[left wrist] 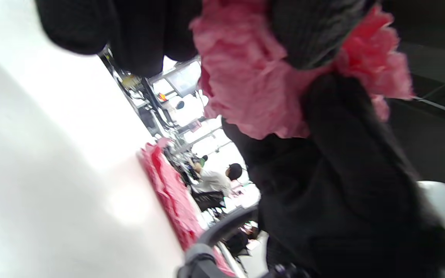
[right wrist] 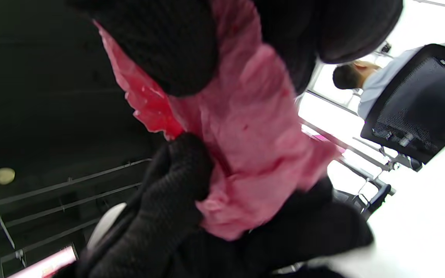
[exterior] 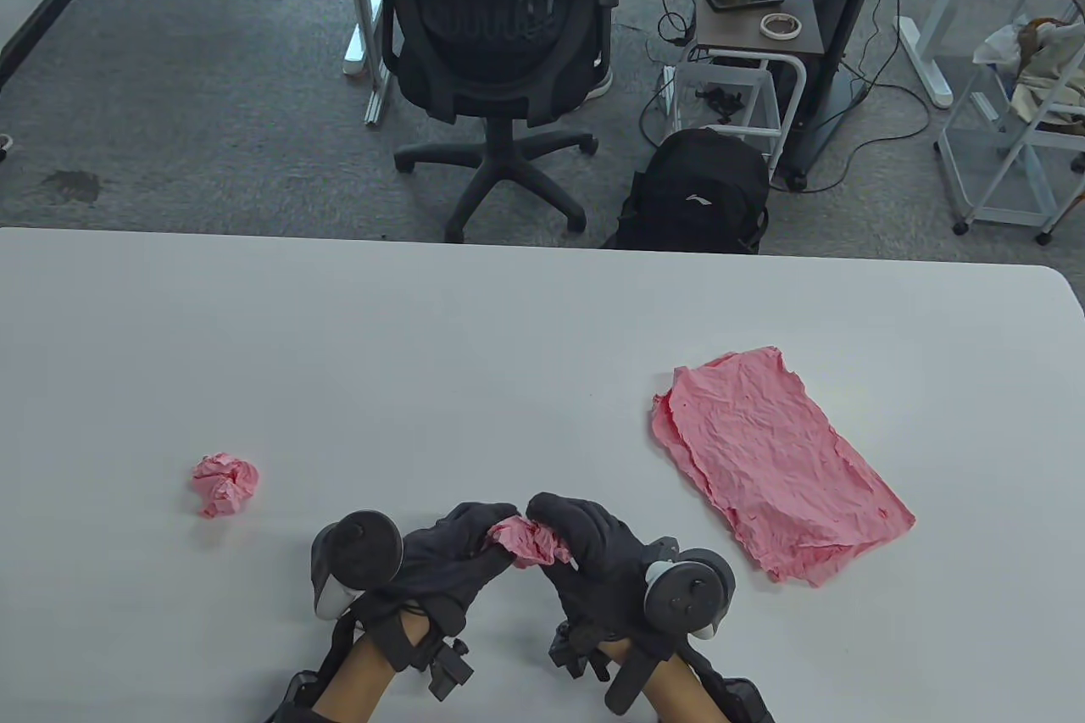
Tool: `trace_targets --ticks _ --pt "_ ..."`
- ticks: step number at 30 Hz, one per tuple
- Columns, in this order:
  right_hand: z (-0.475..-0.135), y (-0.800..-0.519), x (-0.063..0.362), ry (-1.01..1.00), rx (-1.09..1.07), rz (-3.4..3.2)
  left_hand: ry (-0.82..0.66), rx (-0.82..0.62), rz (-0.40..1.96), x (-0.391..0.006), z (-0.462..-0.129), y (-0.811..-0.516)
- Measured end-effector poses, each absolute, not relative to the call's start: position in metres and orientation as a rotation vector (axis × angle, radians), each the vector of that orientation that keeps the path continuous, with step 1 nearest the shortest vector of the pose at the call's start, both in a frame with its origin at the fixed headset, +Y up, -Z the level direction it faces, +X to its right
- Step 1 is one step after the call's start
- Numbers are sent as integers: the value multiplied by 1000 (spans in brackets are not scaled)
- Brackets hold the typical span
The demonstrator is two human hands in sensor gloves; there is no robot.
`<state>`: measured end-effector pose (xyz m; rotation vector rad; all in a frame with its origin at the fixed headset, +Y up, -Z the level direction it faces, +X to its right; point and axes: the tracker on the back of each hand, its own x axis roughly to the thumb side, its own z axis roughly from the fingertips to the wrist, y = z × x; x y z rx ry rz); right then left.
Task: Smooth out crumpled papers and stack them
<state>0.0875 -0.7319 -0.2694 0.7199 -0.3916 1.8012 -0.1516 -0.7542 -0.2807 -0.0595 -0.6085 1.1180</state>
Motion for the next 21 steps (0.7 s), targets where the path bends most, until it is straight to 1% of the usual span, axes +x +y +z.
trace_targets --ticks 2,4,5,9,13,17,21 --pt "-271 -733 87 -317 704 1770 -657 -61 1221 -149 -280 -752" --pt "-271 -736 89 -297 632 1768 -666 -81 1337 -149 -280 -751" --pt "-272 -736 90 -298 611 1753 -665 -89 1356 -150 -280 -751" --pt "-276 -739 95 -267 575 1698 -606 -68 1273 -155 -284 -754" --pt "-275 -741 90 -166 600 1566 -557 -49 1177 -158 -283 -754" --pt "-275 -743 87 -132 605 1546 -549 -24 1022 -161 -282 -750" --pt "-280 -747 92 -101 552 1478 -565 -21 1031 -160 -282 -750"
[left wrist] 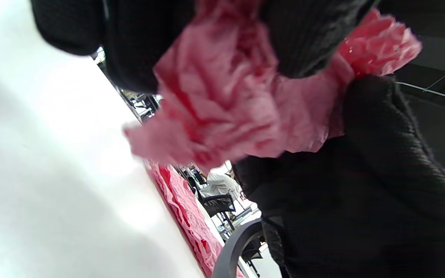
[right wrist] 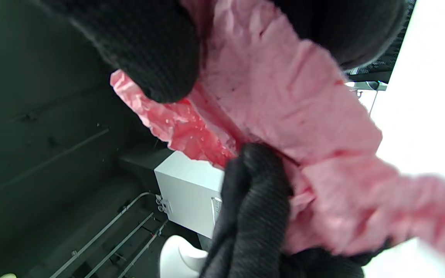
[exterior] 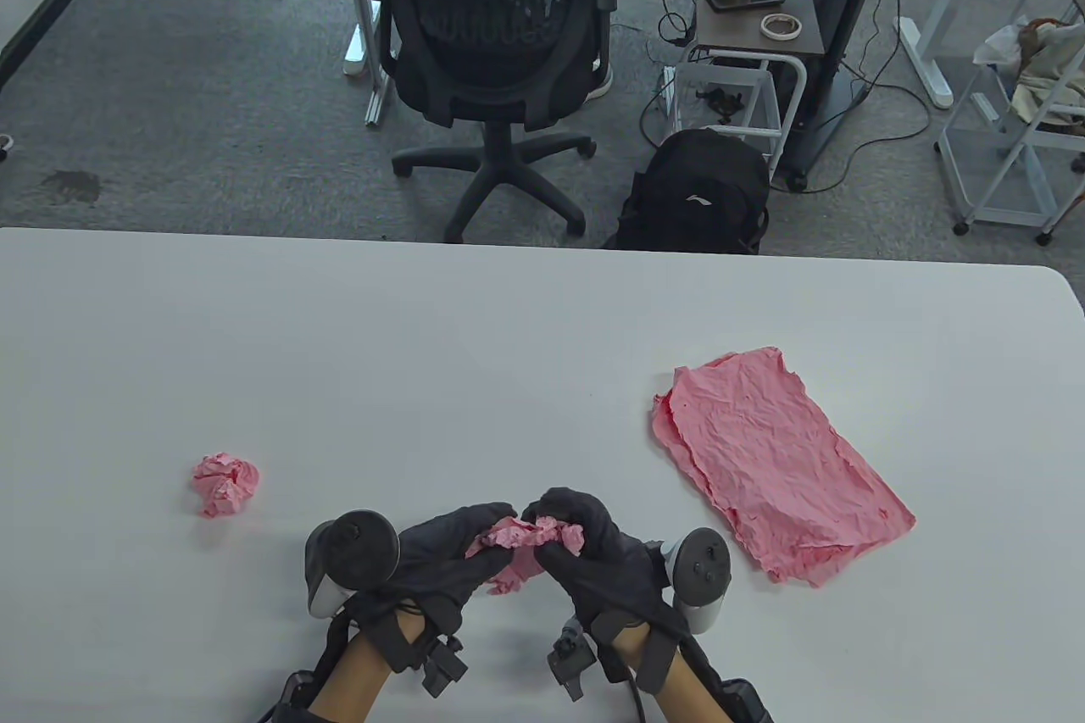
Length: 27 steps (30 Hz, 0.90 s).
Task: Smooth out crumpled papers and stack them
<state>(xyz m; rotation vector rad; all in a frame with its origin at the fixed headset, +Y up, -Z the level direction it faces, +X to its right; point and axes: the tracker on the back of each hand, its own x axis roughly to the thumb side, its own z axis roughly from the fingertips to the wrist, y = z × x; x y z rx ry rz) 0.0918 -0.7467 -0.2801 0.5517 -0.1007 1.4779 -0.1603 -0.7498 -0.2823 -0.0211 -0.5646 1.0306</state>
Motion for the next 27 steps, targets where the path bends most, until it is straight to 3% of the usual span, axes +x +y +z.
trace_targets --ticks 4,12,18,23,27 --pt "-285 -750 99 -91 470 1412 -637 -126 1103 -154 -281 -751" --pt "-290 -756 102 19 447 1394 -647 -162 1431 -157 -285 -756" --pt "-294 -759 104 51 447 1313 -496 -35 1247 -175 -289 -755" --pt "-295 -760 105 72 439 1274 -422 -25 1305 -183 -291 -758" --pt "-293 -758 111 -29 374 1476 -435 70 1146 -179 -284 -751"
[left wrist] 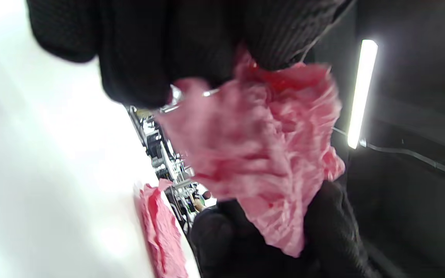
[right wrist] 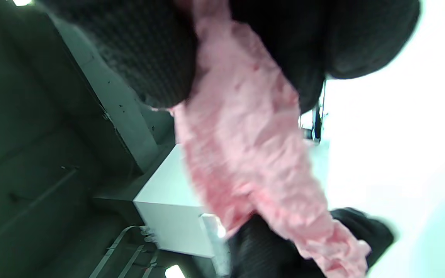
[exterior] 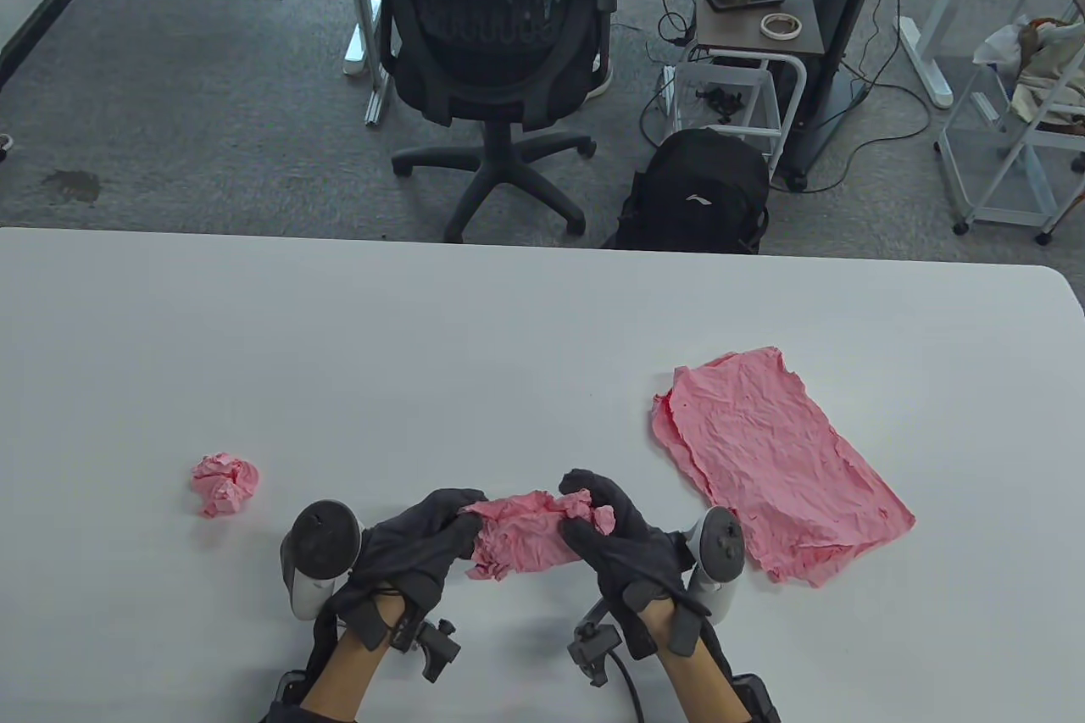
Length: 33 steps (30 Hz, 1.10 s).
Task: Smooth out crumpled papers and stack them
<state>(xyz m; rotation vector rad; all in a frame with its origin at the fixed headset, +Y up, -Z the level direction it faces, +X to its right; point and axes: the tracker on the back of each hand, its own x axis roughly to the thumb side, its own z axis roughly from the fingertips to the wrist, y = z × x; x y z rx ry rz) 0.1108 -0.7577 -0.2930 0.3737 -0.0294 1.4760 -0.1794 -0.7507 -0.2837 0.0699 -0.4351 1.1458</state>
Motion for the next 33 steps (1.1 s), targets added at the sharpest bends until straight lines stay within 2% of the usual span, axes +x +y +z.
trace_targets --ticks 4,8,10,12,15,20,24,28,33 --pt "-288 -750 109 -166 361 1655 -614 129 1010 -158 -275 -738" --pt "-279 -741 96 -256 469 1806 -698 36 934 -133 -267 -736" --pt "-276 -740 88 -230 535 1801 -654 45 892 -130 -268 -737" --pt "-273 -740 85 -213 567 1789 -607 124 865 -134 -268 -736" --pt "-275 -741 85 -162 591 1761 -554 154 922 -146 -272 -737" --pt "-279 -745 91 -76 484 1758 -532 99 1122 -152 -275 -744" --pt "-280 -750 90 -22 449 1796 -560 74 1172 -149 -275 -746" --pt "-280 -747 93 -73 431 1692 -532 53 1188 -151 -278 -748" --pt "-282 -752 86 30 498 1514 -504 -31 1369 -155 -282 -755"
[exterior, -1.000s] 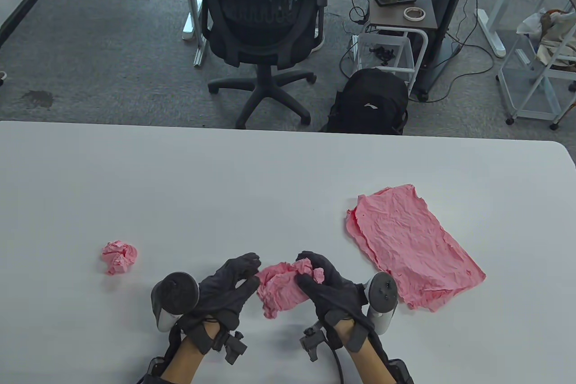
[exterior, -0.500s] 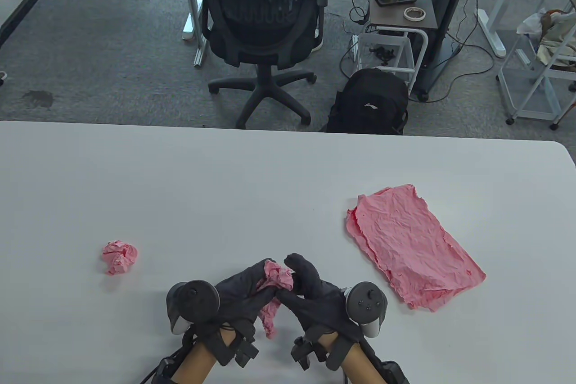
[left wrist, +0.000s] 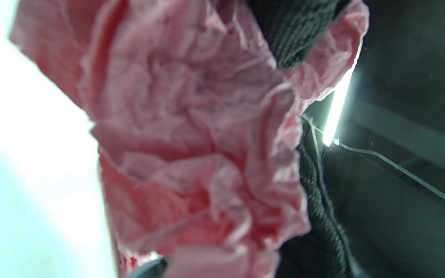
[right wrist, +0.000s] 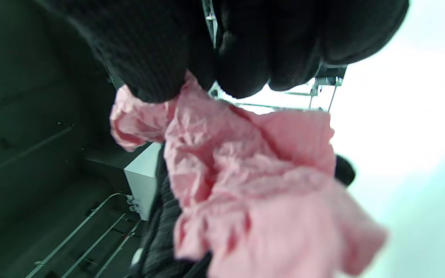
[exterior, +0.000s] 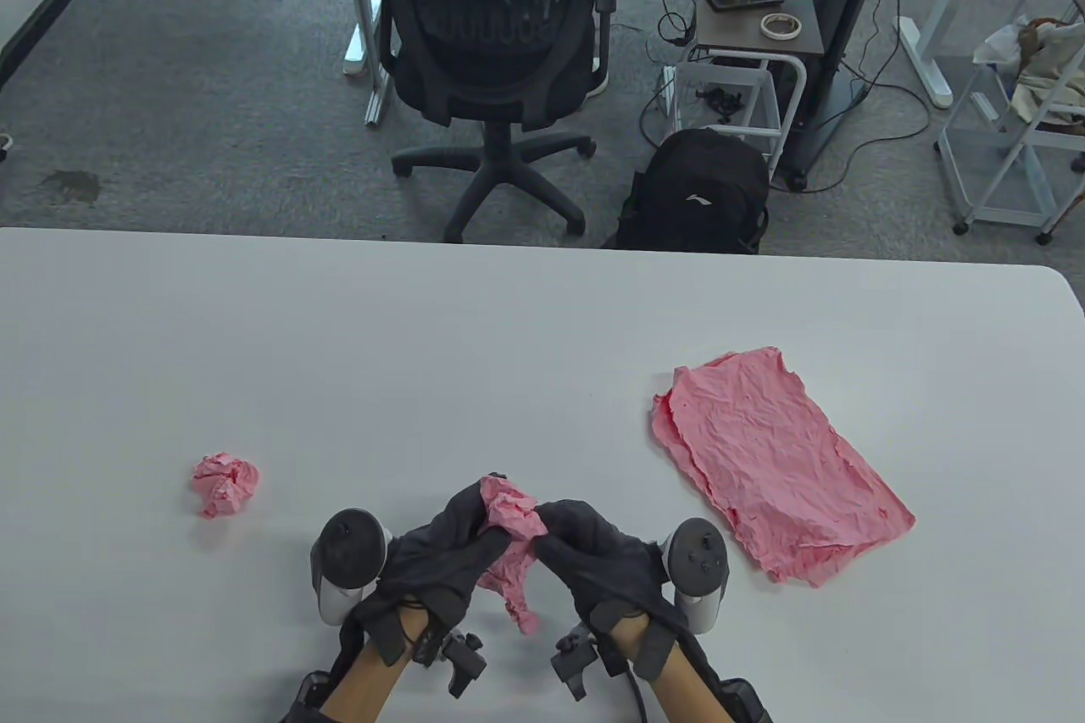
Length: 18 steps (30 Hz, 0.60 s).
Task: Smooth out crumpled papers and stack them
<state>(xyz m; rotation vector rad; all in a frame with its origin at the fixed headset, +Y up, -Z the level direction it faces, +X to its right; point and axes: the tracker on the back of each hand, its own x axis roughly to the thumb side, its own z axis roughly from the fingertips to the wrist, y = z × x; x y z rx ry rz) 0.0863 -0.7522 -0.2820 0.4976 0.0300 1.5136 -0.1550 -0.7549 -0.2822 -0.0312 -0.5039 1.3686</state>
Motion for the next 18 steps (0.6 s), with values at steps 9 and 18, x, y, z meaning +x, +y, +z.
trace_targets --ticks 9,18 --pt "-283 -750 94 -46 444 1446 -451 74 1221 -160 -279 -750" --pt "-270 -732 99 -406 477 1709 -493 171 1087 -151 -267 -734"
